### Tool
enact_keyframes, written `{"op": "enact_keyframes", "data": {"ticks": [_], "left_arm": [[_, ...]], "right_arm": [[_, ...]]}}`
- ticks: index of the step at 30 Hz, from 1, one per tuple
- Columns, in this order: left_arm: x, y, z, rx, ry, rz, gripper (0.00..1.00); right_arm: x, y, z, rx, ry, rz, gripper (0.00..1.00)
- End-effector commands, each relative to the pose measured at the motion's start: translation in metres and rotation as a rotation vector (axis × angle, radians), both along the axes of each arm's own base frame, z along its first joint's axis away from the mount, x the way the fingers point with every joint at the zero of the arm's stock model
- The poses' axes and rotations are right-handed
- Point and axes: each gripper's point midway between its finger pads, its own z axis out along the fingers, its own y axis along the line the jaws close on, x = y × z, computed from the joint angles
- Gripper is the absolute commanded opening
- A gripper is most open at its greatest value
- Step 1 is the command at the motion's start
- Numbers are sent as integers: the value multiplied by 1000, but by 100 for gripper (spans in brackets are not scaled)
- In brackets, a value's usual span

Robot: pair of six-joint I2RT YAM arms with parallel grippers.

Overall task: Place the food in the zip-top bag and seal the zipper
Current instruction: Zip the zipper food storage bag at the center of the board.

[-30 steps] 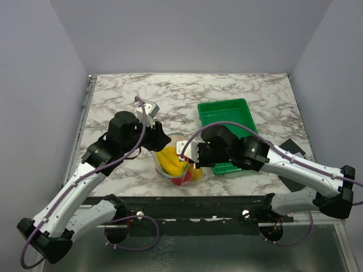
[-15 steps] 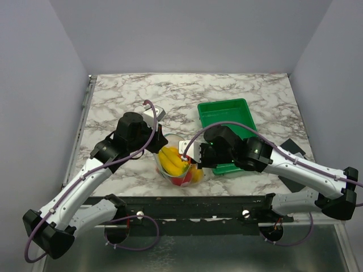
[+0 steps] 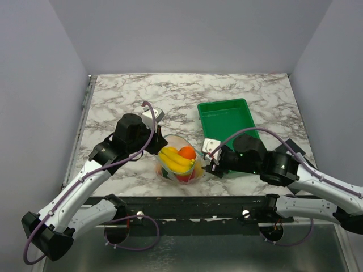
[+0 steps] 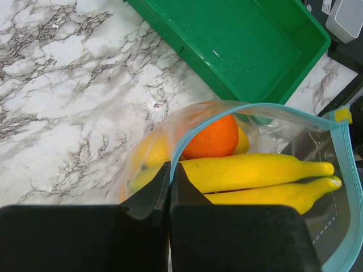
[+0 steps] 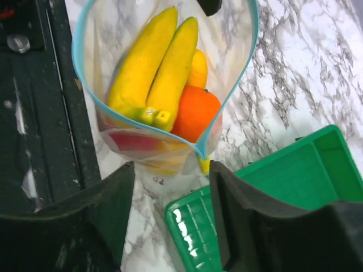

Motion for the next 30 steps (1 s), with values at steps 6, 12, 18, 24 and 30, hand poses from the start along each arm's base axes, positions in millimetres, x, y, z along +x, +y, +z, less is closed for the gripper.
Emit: {"op": "enact_keyframes", "data": {"ticks": [6, 12, 18, 24, 30], "left_arm": [[2, 4, -1, 7, 1, 26, 0], [0, 5, 1, 5, -4, 25, 0], [-4, 7, 0, 7, 0, 24, 0], [-5, 7, 1, 0, -1, 25, 0], [-6, 8, 2, 2, -6, 23, 0]], "right_arm": [[-4, -3, 24, 298, 12, -81, 69], [13, -9, 15, 361, -33, -186, 76], [22, -9, 1, 375, -81, -213, 80], [24, -6, -8, 383, -96, -206, 83], [43, -8, -8, 393, -115, -252, 83]]}}
